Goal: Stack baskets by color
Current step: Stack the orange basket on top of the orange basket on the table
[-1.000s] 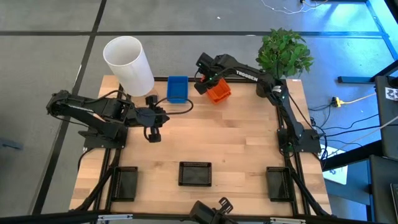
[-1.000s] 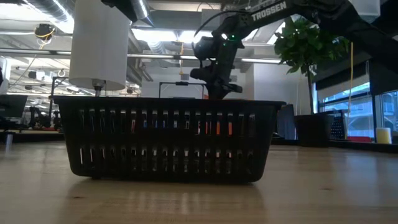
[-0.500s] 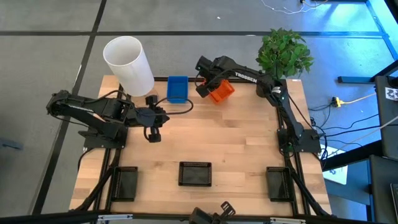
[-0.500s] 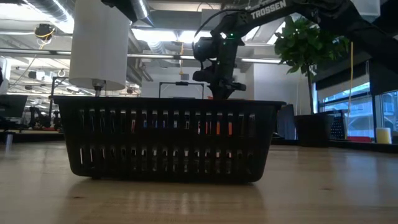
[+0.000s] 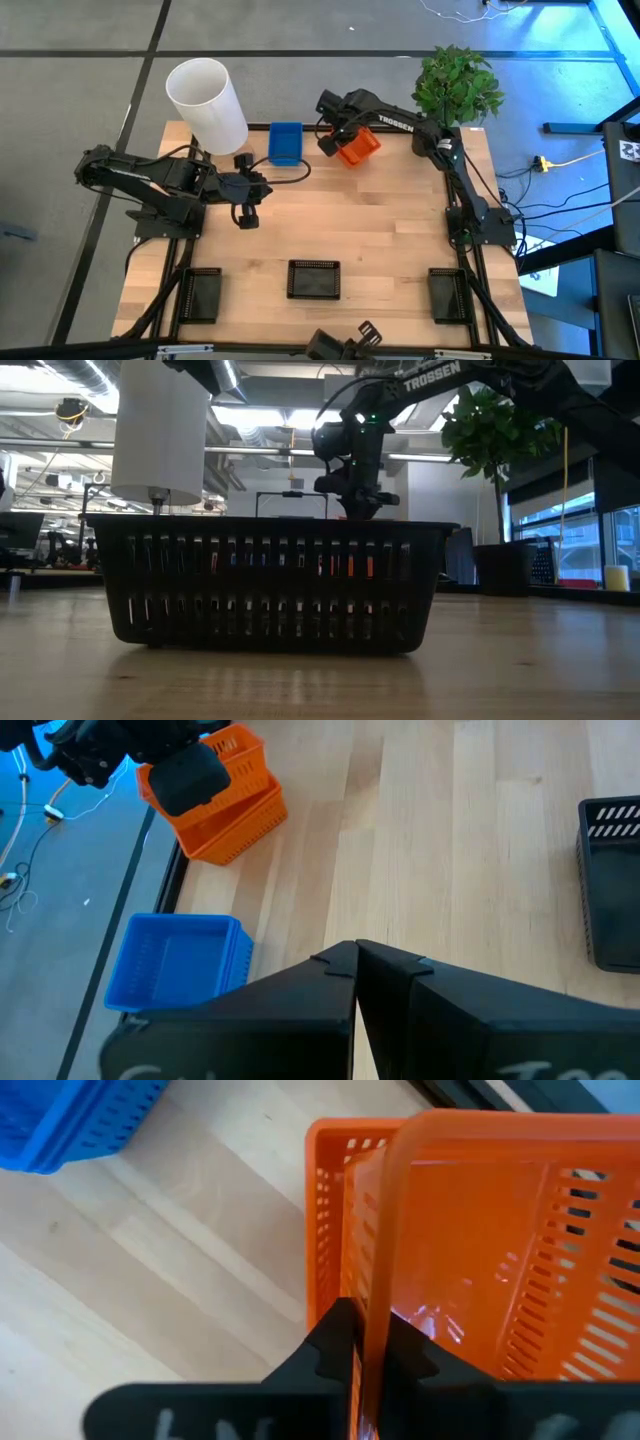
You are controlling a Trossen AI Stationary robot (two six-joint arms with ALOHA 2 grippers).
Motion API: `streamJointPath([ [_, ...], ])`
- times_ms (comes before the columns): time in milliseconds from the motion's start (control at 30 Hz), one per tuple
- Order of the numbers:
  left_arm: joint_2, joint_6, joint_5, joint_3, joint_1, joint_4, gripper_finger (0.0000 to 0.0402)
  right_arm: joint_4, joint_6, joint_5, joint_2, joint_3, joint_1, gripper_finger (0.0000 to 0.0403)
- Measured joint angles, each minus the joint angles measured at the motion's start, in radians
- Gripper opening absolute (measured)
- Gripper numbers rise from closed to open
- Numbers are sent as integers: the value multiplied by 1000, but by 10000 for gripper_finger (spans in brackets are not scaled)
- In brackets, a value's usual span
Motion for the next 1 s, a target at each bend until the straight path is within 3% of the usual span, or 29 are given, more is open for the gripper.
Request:
streamJointPath([
  [300,0,0,0,0,0,0,0,0,-26,0,0,0,1,6],
  [1000,0,1,0,0,0,0,1,-36,-24,-6,-1,0,-1,67],
])
